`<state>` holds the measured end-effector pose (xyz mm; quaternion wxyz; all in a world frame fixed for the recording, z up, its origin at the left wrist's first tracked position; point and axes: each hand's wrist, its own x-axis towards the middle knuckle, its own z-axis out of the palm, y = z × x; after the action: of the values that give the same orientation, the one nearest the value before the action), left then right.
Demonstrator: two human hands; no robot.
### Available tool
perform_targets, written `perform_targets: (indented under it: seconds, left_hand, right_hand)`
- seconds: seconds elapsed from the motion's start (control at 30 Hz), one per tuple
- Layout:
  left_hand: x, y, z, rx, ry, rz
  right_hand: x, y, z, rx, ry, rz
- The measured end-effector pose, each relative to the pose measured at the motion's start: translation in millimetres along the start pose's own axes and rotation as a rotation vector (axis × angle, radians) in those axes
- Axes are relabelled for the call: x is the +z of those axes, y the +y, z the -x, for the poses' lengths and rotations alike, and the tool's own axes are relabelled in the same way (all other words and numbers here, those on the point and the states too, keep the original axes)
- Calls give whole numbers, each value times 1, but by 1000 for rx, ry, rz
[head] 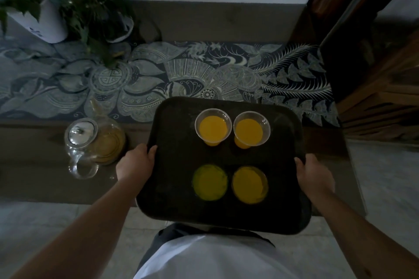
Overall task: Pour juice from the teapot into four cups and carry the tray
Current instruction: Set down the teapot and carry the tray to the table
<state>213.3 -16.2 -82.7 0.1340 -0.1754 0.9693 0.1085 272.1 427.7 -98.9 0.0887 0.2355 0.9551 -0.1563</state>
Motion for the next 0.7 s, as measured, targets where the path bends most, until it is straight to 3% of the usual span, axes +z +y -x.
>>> perform_targets:
  seconds: [0.23, 0.7]
  left_hand:
    - [-7, 16, -2, 147, -35, -20]
    - [-7, 66, 6, 652, -90, -181]
  right_hand:
    - [-5, 19, 53, 219, -25, -28]
    - [17, 57, 239, 624, 146, -179]
